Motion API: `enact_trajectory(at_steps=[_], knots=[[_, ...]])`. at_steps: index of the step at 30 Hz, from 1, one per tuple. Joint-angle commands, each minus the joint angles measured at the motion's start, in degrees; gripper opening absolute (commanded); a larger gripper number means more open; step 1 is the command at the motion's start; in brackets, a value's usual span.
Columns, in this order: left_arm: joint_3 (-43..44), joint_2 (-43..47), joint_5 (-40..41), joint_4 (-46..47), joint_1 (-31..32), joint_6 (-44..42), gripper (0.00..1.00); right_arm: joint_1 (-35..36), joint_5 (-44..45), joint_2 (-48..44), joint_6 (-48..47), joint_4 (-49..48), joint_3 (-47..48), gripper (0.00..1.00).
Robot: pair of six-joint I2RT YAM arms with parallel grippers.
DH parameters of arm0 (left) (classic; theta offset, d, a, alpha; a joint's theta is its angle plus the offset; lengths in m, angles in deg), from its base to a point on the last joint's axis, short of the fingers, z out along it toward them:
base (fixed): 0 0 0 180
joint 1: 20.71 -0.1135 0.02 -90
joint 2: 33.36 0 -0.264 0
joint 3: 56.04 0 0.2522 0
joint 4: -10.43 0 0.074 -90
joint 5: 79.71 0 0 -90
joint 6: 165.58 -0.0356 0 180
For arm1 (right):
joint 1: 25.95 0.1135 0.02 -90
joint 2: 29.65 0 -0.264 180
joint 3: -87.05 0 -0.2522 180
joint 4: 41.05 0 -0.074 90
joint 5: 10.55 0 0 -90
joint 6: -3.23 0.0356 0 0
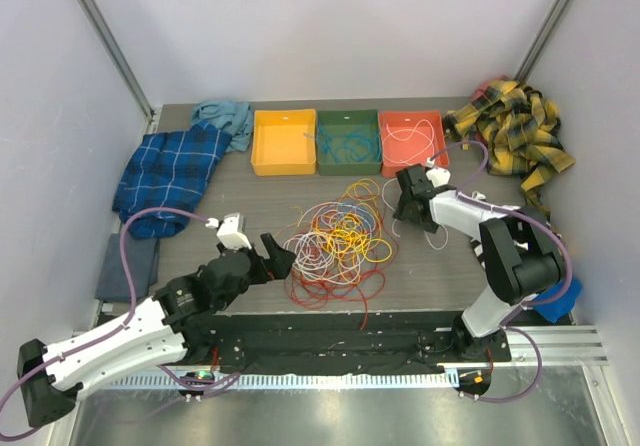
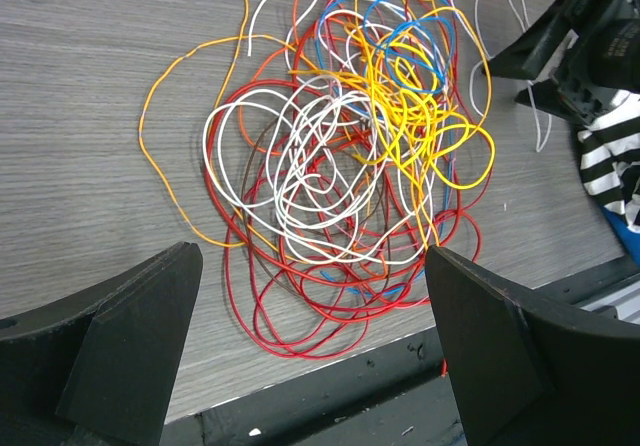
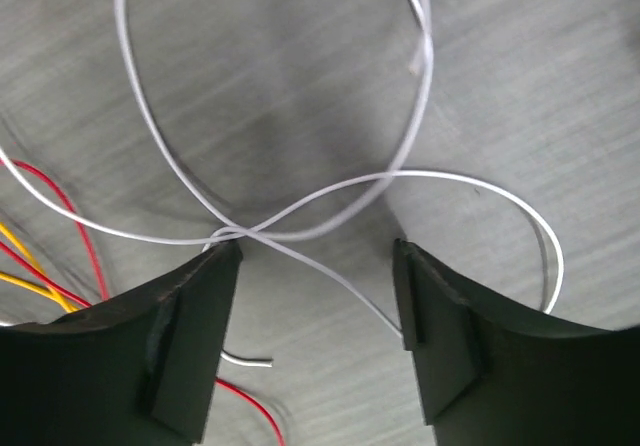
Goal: Untangle the cables
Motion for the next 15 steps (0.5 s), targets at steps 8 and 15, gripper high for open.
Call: enact_trajectory(at_steps=[8, 15], knots=[[1.2, 0.9, 3.2, -1.0, 0.2, -0.5, 1.00, 0.0, -0.9, 9.3, -2.6, -3.3, 2.6, 0.01], [1.5, 0.7, 3.2, -1.4, 0.3, -0.4, 1.00, 0.4, 0.9, -6.1, -4.7, -0.3, 6.1, 0.01]])
